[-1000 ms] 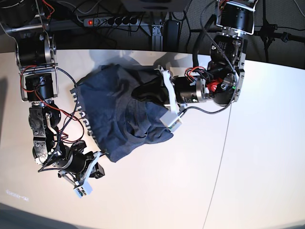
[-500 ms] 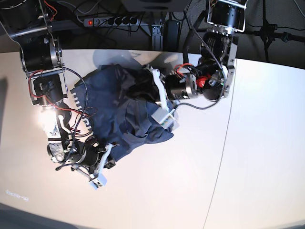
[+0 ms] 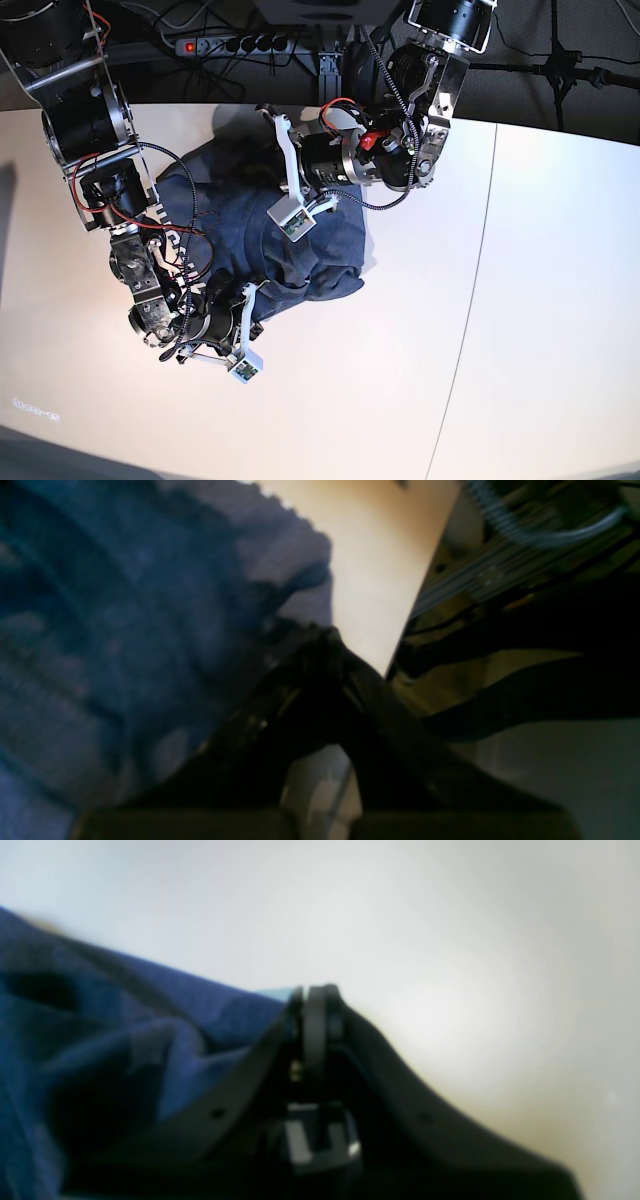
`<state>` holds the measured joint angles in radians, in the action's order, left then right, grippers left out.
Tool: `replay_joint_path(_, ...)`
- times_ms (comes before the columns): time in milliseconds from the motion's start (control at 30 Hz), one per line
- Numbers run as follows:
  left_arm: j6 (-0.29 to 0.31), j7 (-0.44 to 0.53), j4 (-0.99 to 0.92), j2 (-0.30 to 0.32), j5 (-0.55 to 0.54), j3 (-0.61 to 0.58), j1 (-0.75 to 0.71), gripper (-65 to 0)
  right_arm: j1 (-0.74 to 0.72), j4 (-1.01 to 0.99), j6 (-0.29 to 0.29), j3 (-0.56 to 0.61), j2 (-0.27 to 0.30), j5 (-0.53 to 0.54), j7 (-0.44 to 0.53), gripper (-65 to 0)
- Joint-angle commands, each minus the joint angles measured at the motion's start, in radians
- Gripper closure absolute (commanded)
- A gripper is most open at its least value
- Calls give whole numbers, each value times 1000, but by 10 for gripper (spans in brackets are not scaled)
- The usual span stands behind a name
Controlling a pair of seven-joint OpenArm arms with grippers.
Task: Fold the T-shirt properly
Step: 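Grasp the bundled shirt's edges with both grippers, then pull the shirt edges apart with both grippers to flatten the bundle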
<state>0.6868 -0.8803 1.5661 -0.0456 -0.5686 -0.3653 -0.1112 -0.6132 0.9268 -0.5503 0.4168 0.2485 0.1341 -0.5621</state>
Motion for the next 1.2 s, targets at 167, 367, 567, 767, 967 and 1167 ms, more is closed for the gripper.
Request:
replay_joint_path(167,11,98,-105,-4,90,0,21,0,-34,-24,0,-4,30,5,0,0)
replay_joint_path(367,11,90,-109,-1,136,27,47,0,-34,-26,0,-4,60,56,-61,0)
replay_joint_path(567,11,73,-109,31,135,146,97,0,-15,-25,0,-4,114,162,-123,0)
replay_joint_path(767,11,93,-109,151,130,156,134,0,-4,-24,0,-4,145,266,-193,0)
replay_joint_path(967,11,99,-109,200,125,156,179,0,-4,-23,-1,-4,153,382,-273,0)
replay_joint_path(1167,11,99,-109,256,124,156,228,0,48,5,-7,-4,154,430,-311,0)
